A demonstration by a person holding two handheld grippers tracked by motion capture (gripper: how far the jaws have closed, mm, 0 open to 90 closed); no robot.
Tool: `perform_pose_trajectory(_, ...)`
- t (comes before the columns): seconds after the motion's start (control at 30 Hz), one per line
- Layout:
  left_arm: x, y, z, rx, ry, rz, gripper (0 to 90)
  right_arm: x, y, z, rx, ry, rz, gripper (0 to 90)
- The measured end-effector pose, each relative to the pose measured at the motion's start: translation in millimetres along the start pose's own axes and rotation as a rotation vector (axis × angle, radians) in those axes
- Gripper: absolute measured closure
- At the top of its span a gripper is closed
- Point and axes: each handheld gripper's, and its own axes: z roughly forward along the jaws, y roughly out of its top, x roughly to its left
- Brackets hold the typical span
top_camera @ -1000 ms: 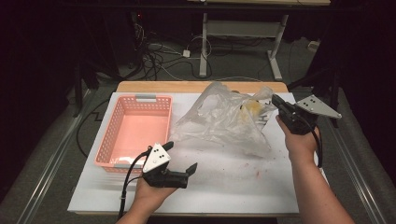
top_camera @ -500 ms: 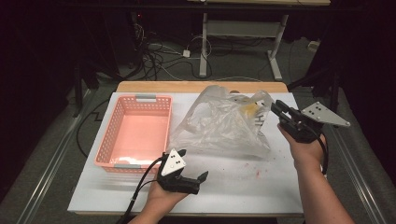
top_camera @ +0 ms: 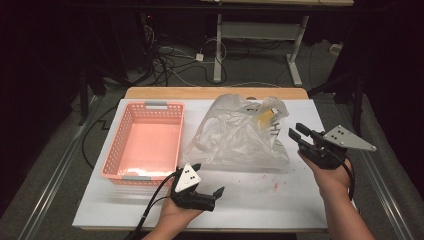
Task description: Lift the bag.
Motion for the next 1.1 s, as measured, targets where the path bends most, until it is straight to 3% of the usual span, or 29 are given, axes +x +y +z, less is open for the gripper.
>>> perform_pose_trajectory(0.17, -0.8, -4.2, 3.9, 0.011, -0.006, -0.002, 0.0, 1.7, -21.0, -1.7, 0.055, 0.017, 0.017, 55.8)
perform_pose_trajectory(0.6, 2.3, -9.3, 5.7, 0.025, 0.015, -0.005, 0.0, 9.5, -72.5, -15.5, 0.161, 0.074, 0.072, 21.4)
perform_pose_trajectory(0.83, 1.3, -10.2, 5.2, 0.022, 0.013, 0.003, 0.0, 13.7, -95.0, -24.7, 0.184, 0.063, 0.095, 1.9)
perform_pose_trajectory(1.1, -1.2, -9.5, 4.4, 0.003, 0.009, 0.002, 0.0, 14.3, -106.9, -25.3, 0.214, 0.047, 0.089, 0.0)
